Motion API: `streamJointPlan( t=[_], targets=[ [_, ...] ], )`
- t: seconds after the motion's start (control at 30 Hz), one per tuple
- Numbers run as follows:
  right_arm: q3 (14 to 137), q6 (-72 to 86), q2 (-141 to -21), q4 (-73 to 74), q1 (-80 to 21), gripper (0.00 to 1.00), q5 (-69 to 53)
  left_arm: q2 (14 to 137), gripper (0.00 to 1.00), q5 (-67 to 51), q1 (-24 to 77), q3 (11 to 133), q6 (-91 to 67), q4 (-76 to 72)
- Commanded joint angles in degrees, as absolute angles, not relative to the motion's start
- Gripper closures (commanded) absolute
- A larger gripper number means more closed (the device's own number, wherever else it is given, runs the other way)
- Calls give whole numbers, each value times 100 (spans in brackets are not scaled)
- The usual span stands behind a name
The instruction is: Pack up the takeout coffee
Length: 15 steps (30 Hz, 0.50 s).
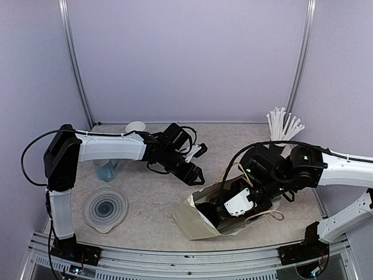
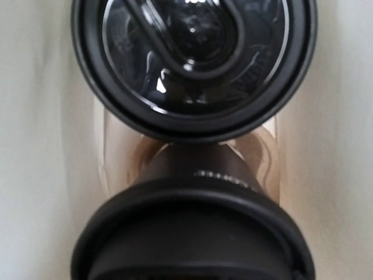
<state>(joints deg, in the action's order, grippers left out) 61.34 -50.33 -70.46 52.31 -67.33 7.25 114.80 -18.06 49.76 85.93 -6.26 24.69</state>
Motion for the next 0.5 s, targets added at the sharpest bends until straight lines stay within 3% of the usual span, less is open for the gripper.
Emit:
streamJointPlan(
  t=[0.0,0.47],
  targets=[
    [6083,-5058,-7096,5056,-6691,55,584,11310,28,-1936,4914,8608,-641,2335],
    [6809,-5031,-7849,5707,-6345,54,-195,11104,28,-1821,4872,8338,-681,2281]
  ],
)
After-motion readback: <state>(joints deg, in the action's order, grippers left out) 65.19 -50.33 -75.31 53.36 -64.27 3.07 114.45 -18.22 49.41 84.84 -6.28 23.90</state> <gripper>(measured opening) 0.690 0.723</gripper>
